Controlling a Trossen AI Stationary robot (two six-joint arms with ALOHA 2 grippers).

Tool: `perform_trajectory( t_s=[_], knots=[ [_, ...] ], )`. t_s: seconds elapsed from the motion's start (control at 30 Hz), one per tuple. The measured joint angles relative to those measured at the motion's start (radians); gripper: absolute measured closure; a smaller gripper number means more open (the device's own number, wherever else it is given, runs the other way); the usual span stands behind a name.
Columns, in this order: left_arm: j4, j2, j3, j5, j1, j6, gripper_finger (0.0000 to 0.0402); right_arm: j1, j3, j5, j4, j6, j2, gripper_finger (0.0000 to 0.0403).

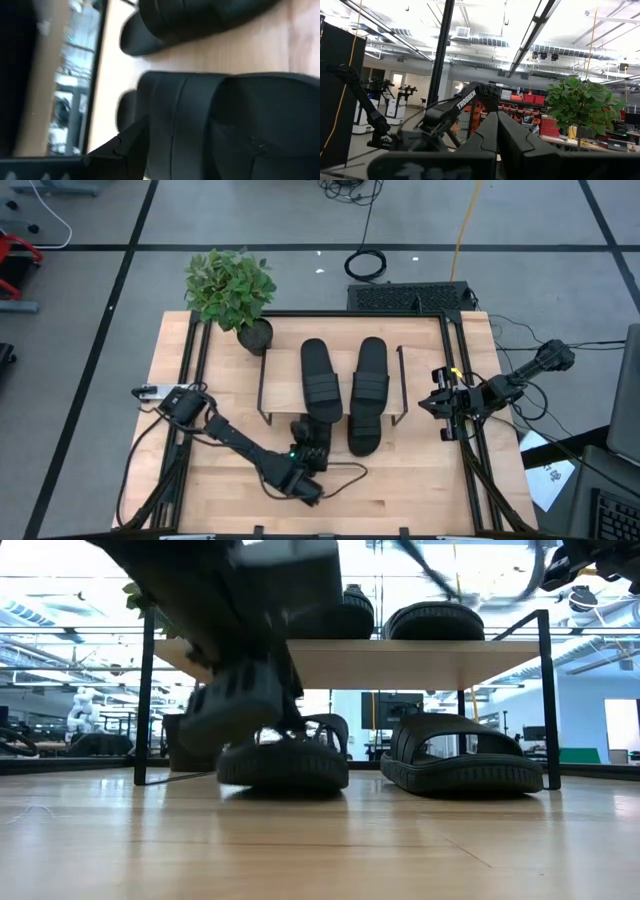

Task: Pick and place slides into the shelf
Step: Put the black slide under the shelf

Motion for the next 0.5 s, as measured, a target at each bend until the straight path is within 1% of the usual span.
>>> perform_trajectory(
  t_s=[0.07, 0.17, 0.43, 0.5],
  knots=[
    [0.01, -0.016, 0.0, -0.029, -0.012, 0.026, 0.021, 0.0, 0.0, 0.0, 0.0, 0.0, 0.0, 0.0403],
    [0.012, -0.044, 0.0, -0.035, -0.029, 0.06, 0.0219, 0.0, 0.0, 0.0, 0.0, -0.001, 0.0, 0.0403],
    [0.014, -0.105, 0.0, -0.03, -0.085, 0.054, 0.0247, 0.0, 0.0, 0.001, -0.005, -0.003, 0.0, 0.0403],
    [0.013, -0.105, 0.0, -0.007, -0.087, 0.05, 0.0258, 0.0, 0.0, 0.001, -0.005, -0.002, 0.0, 0.0403]
  ],
)
